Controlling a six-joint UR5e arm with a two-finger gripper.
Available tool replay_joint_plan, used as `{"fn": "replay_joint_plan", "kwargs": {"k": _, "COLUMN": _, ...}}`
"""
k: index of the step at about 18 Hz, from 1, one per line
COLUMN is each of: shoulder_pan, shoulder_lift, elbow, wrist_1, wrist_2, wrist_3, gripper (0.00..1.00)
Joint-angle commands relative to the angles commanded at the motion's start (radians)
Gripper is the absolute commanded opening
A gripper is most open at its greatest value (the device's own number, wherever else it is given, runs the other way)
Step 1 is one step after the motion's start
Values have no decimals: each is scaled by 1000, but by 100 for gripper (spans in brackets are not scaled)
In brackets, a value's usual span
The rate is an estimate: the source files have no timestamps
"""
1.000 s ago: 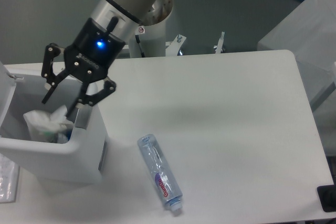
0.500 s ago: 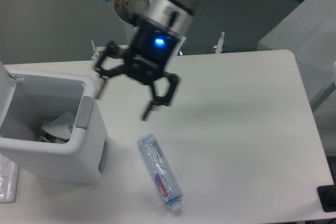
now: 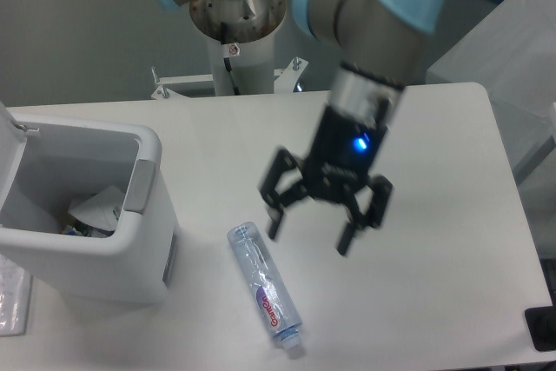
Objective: Place the trash in the trash can
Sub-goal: 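Raise the open gripper and move it toward the water bottle, then lower the gripper around the bottle's cap end and close it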
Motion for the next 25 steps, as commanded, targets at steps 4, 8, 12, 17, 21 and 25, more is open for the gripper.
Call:
{"fn": "replay_joint_plan", "kwargs": {"k": 4, "shoulder_pan": -11, "shoulder_lift": -66, "elbow": 63, "wrist_1": -66, "wrist_2": 103, "wrist_3": -15, "gripper": 100}}
{"fn": "replay_joint_plan", "kwargs": {"k": 8, "shoulder_pan": -63, "shoulder_lift": -141, "elbow": 179, "wrist_1": -291, "wrist_2": 190, "wrist_3": -15, "gripper": 100}}
{"fn": "replay_joint_plan", "kwargs": {"k": 12, "shoulder_pan": -90, "shoulder_lift": -210, "elbow": 303, "wrist_1": -435, "wrist_2": 226, "wrist_3": -37, "gripper": 100}}
{"fn": "replay_joint_plan", "kwargs": {"k": 17, "shoulder_pan": -127, "shoulder_lift": -281, "elbow": 384, "wrist_1": -512, "wrist_2": 281, "wrist_3": -104, "gripper": 100}}
{"fn": "replay_joint_plan", "kwargs": {"k": 21, "shoulder_pan": -150, "shoulder_lift": -307, "elbow": 379, "wrist_1": -514, "wrist_2": 309, "wrist_3": -107, "gripper": 100}}
{"fn": "replay_joint_plan", "kwargs": {"k": 25, "shoulder_pan": -173, "shoulder_lift": -342, "elbow": 373, "wrist_1": -512, "wrist_2": 341, "wrist_3": -124, "gripper": 100}}
